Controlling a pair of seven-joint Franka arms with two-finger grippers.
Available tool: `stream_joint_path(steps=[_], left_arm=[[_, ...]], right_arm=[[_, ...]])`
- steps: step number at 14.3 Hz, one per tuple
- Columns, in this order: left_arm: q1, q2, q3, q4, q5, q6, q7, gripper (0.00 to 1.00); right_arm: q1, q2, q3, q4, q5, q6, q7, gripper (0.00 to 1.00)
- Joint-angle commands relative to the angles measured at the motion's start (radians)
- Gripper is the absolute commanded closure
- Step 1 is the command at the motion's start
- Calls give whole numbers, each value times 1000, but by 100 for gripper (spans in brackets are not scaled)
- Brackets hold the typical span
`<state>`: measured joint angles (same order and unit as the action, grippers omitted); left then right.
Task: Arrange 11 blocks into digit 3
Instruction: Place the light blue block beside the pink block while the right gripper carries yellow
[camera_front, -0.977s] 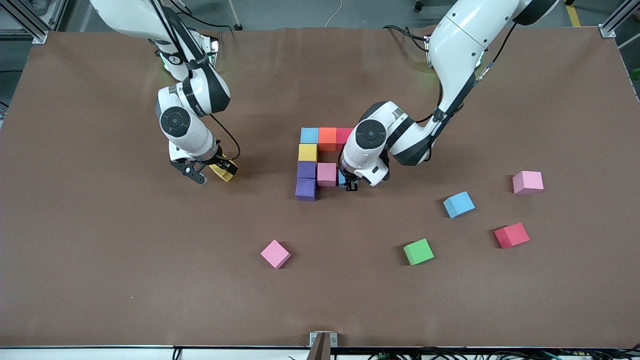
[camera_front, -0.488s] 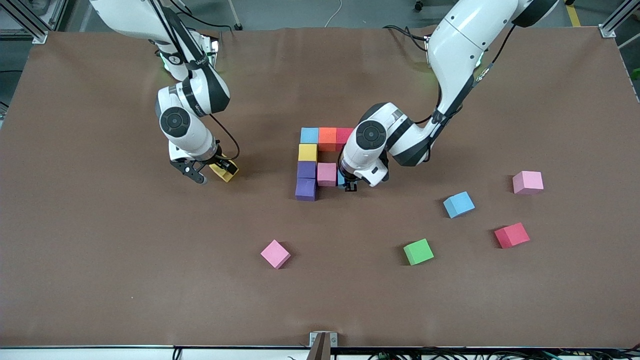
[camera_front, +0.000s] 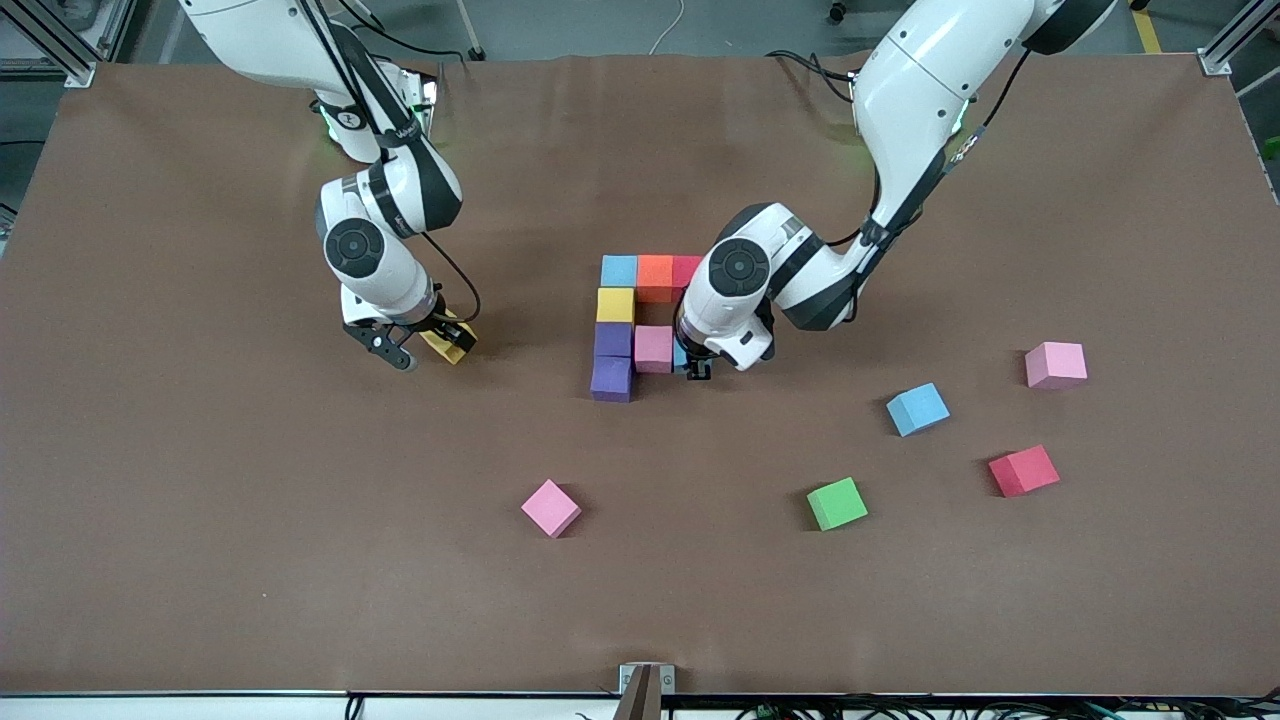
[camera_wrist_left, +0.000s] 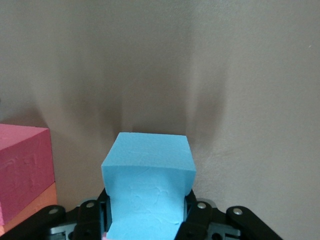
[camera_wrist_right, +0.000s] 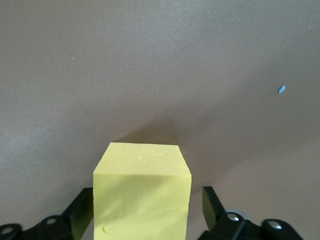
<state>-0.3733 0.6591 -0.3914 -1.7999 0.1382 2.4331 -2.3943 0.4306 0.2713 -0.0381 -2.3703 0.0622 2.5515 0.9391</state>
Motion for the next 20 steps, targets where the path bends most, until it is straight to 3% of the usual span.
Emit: stream_joint_path(steps=[1,2,3,5,6,7,8,11,17,20], left_arm=[[-2,-6,-3,-10,-8,15,9,75],[-2,-4,-1,-10,-8,15,9,74],[-2,-4,-1,-10,-8,15,10,70],[-1,-4,-1,-9,-8,15,12,57],[-2,-3,-1,-7,-9,14,12,40],[-6,-4,-1,-7,-9,14,14,15],[-6,-4,-1,-7,-8,12,14,0],[-1,-18,-1,-1,-8,0,15,0],[11,-94,0,34,-6,-45,59,0],[48,-110,9,126,-6,-143,173,0]], right_arm=[[-3,-12,3,-12,2,10,13,59],[3,-14,3,-9,2,10,12,80],[8,-14,4,3,-1,7,10,95],[31,-12,7,60,-2,-4,1,99],[39,-11,7,101,-2,-16,-17,99],[40,-1,9,147,-2,-46,-41,99],[43,31,9,223,-2,-106,-87,99],[45,146,10,478,1,-293,-164,99],[105,350,12,816,-2,-393,-247,100],[128,436,12,971,-13,-496,-253,100]])
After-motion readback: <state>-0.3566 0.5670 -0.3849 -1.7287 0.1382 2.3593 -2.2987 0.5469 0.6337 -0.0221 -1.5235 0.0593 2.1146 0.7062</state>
